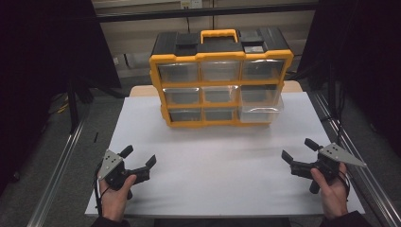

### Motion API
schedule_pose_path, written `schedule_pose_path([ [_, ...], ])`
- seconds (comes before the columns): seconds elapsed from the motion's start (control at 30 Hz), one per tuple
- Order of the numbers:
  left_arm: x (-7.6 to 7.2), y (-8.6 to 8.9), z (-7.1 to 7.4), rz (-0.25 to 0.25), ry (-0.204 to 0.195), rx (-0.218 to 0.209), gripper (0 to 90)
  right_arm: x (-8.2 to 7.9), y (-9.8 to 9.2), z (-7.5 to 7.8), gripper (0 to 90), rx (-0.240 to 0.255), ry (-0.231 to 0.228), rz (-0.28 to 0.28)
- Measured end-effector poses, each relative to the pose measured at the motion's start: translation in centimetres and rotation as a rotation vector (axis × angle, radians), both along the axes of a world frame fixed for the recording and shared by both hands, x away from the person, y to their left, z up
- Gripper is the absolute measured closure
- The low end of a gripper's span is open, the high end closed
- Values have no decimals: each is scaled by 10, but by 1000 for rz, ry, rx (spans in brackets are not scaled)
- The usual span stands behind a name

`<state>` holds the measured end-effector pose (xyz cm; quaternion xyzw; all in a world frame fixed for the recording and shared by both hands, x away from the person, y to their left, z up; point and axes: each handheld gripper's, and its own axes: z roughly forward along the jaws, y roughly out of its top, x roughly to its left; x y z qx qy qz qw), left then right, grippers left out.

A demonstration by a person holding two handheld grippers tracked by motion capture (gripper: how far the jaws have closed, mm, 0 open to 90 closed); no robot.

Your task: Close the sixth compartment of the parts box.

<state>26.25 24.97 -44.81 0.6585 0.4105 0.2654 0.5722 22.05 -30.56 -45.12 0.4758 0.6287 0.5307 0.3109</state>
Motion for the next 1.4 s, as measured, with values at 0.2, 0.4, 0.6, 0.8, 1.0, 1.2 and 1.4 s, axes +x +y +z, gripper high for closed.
schedule_pose_path([
  [0.2,-2,1,1,4,-5,10,37,3,3,0,6,-1,14,19],
  [0.4,-4,3,1,13,-6,-8,37,3,6,1,5,-12,10,55],
  [0.6,-5,2,2,25,-12,6,37,2,11,5,3,8,-8,101],
  [0.8,-5,1,2,15,-15,9,37,2,18,10,9,-9,-28,160],
  [1.0,-7,0,3,15,-20,0,37,4,23,15,46,0,-39,203],
  [1.2,-9,-2,3,-12,-23,9,37,2,34,22,87,-4,-65,237],
  [1.4,-7,0,2,7,-19,12,37,11,49,24,176,-18,-60,309],
])
